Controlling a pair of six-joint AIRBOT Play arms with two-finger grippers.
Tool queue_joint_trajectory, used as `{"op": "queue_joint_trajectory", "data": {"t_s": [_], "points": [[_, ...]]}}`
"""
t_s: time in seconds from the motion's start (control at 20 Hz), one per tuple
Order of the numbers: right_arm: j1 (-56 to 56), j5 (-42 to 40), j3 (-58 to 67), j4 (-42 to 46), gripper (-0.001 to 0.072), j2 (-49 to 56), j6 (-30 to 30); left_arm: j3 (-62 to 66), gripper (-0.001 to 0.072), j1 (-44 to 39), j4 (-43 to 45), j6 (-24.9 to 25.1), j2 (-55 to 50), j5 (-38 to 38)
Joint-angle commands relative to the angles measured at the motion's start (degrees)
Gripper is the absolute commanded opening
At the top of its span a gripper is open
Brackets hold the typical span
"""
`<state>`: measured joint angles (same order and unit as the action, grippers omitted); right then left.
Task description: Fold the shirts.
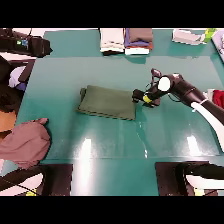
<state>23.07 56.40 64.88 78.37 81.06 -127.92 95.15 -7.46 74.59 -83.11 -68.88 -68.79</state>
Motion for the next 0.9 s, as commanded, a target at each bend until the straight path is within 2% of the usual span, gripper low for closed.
{"op": "queue_joint_trajectory", "data": {"t_s": [0.0, 0.2, 0.3, 0.35, 0.4, 0.45, 0.7, 0.85], "points": [[0.81, -4.09, -0.33, -5.68, 0.0599, 3.87, -2.73, -0.02, 0.0025, 0.0, -0.5, 1.09, -0.15, -1.11], [0.79, -7.19, -0.22, -8.35, 0.0578, 7.23, -2.01, -0.02, 0.0025, 0.0, -1.22, 1.09, -0.15, -1.31], [0.83, -8.81, -0.2, -8.35, 0.0413, 7.45, 0.72, -0.02, 0.0024, 0.0, -2.58, 1.09, -0.15, -1.09], [0.83, -9.99, -0.17, -8.35, 0.029, 7.37, 2.97, -0.02, 0.0024, 0.0, -3.32, 1.11, -0.15, -0.96], [0.83, -10.84, -0.15, -8.22, 0.0129, 7.13, 4.85, -0.02, 0.0024, -0.2, -4.02, 1.14, -0.15, -0.68], [0.76, -11.78, -0.15, -8.04, 0.0021, 6.6, 6.27, -0.02, 0.0024, -1.14, -3.43, 1.4, -0.15, -0.59], [-5.09, -12.87, -0.11, -1.84, 0.002, -1.86, 6.58, -0.02, 0.0024, -10.82, -2.58, 2.69, -0.2, -0.2], [-15.19, -6.05, 3.67, 2.27, 0.002, -8.24, 10.62, -0.02, 0.0024, -15.8, -2.58, 2.67, -0.2, 0.31]]}}
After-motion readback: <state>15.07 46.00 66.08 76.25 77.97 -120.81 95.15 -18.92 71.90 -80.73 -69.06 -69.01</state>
